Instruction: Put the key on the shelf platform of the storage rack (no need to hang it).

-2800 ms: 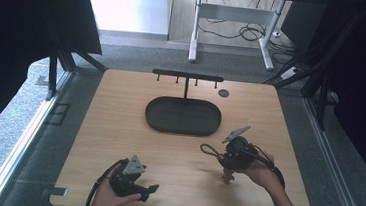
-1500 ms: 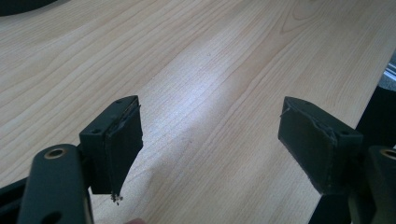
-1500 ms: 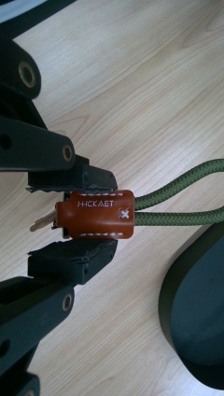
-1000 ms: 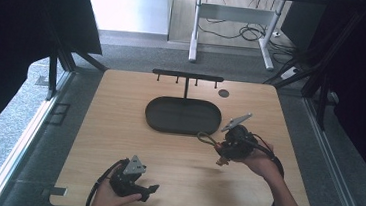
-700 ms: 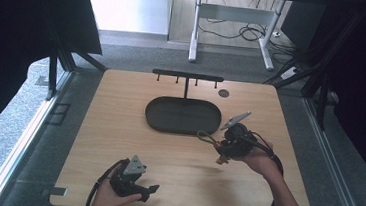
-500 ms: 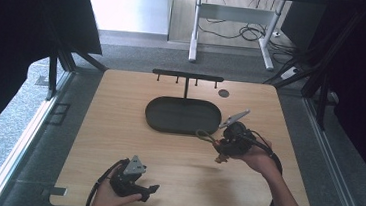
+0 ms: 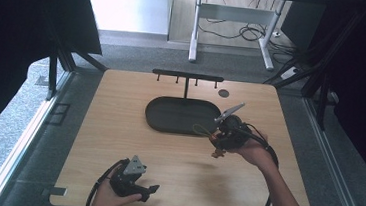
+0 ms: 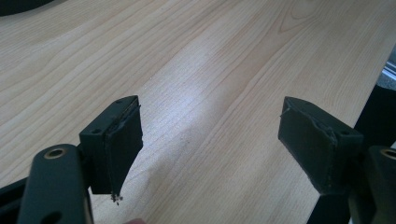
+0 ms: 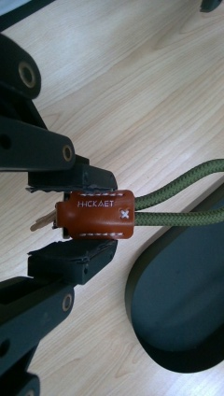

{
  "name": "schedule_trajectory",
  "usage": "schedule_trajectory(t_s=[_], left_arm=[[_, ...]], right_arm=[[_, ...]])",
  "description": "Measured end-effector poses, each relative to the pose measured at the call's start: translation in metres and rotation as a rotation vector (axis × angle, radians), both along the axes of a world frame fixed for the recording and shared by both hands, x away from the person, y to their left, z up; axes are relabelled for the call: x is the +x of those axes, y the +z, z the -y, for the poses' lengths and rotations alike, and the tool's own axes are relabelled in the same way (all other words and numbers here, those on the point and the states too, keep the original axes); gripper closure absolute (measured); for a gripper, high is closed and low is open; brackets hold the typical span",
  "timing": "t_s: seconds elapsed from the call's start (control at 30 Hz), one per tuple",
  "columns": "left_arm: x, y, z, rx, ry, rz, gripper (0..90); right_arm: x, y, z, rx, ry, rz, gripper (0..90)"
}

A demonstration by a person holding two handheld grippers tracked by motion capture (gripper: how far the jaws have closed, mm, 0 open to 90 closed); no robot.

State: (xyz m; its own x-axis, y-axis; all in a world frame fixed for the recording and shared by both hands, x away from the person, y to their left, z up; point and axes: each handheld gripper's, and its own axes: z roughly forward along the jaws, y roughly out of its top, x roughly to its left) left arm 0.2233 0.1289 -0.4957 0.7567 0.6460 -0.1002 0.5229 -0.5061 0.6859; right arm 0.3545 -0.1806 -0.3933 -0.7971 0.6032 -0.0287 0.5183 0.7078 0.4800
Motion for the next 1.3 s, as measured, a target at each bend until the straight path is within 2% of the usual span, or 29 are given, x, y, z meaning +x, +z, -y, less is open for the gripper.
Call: schedule_trajectory(t_s=[0.47,0.93,1.07,1.3], left_arm=[[0.000,0.000,0.001,-0.002,-0.007,0.002,22.2],[0.000,0.001,0.000,-0.004,-0.004,0.004,22.3],[0.000,0.002,-0.001,-0.004,-0.005,0.005,22.2],[0.000,0.001,0.000,0.000,-0.007,0.005,22.3]], right_arm=[[0.009,0.006,-0.007,-0.005,0.008,0.009,66.7],[0.023,0.011,-0.019,-0.015,0.013,0.001,66.7],[0.027,0.011,-0.021,0.002,0.013,-0.006,66.6],[0.034,0.011,-0.025,-0.002,0.012,-0.013,66.6]])
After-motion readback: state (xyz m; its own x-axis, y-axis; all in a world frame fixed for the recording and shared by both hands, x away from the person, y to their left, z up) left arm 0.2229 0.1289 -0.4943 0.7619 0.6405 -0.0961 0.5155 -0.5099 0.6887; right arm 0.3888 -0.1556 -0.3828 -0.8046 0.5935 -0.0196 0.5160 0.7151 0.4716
